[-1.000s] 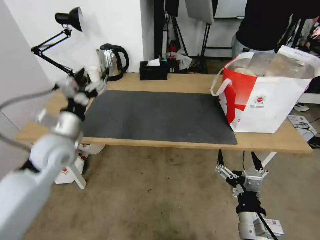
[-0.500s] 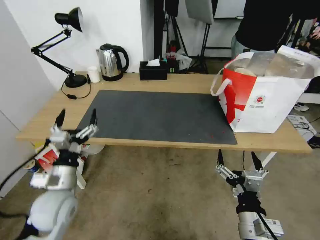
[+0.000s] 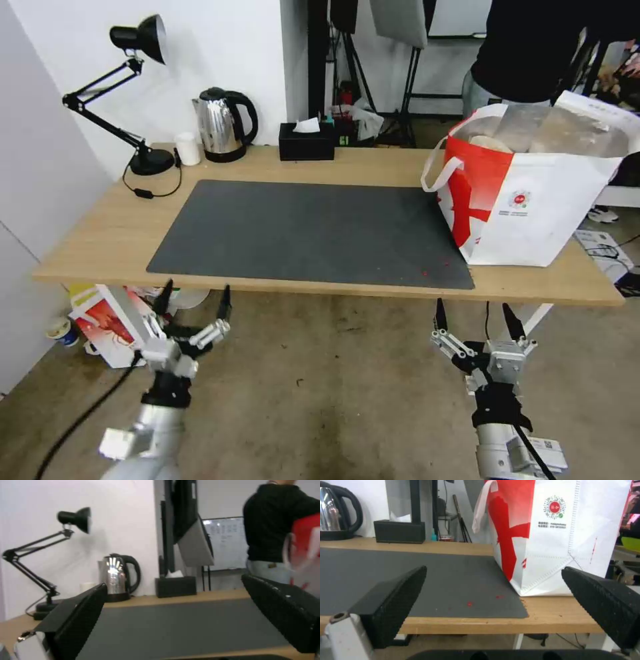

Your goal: Pick up the trash from the table and place it into the takeout bag.

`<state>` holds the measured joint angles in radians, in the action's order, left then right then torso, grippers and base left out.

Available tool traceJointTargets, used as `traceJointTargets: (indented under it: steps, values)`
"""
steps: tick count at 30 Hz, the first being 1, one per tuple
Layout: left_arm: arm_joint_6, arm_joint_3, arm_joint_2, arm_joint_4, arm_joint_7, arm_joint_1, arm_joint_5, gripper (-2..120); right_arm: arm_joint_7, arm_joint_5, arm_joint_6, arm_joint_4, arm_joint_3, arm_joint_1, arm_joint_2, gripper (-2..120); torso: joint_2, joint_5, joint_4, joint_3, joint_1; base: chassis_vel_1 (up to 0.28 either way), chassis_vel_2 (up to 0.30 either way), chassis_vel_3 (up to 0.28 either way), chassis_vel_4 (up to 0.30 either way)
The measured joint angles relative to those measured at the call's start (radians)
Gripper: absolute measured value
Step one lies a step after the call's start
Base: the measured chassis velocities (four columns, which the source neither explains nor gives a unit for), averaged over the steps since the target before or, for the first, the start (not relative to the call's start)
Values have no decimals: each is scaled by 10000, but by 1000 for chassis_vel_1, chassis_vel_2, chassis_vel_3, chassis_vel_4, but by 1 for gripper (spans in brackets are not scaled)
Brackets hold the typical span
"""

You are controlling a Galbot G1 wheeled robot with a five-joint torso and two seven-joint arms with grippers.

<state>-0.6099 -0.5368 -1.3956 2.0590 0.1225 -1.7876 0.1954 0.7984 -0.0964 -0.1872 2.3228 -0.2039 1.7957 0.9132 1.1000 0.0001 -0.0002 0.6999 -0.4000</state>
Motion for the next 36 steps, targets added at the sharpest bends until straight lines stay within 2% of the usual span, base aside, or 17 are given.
traceJointTargets:
  steps: [3, 6, 11, 24, 36]
  values:
    - [-240, 192, -143, -129, 38, -112, -132, 100, 0, 0, 0, 0, 0, 0, 0, 100, 0, -1, 2, 0, 0, 0, 0, 0, 0]
    - [-978, 428, -424, -536, 193, -293, -435, 100, 0, 0, 0, 0, 0, 0, 0, 100, -1, -1, 2, 1, 0, 0, 0, 0, 0]
    - [-1344, 417, -497, -641, 144, -363, -659, 100, 0, 0, 0, 0, 0, 0, 0, 100, 0, 0, 1, 1, 0, 0, 0, 0, 0]
    - [-1592, 352, -439, -558, 66, -155, -731, 100, 0, 0, 0, 0, 0, 0, 0, 100, -1, -2, 1, 1, 0, 0, 0, 0, 0]
    - [-1518, 320, -342, -579, 39, 124, -784, 100, 0, 1, 0, 0, 0, 0, 0, 100, -1, -1, 1, 1, 0, 0, 0, 0, 0]
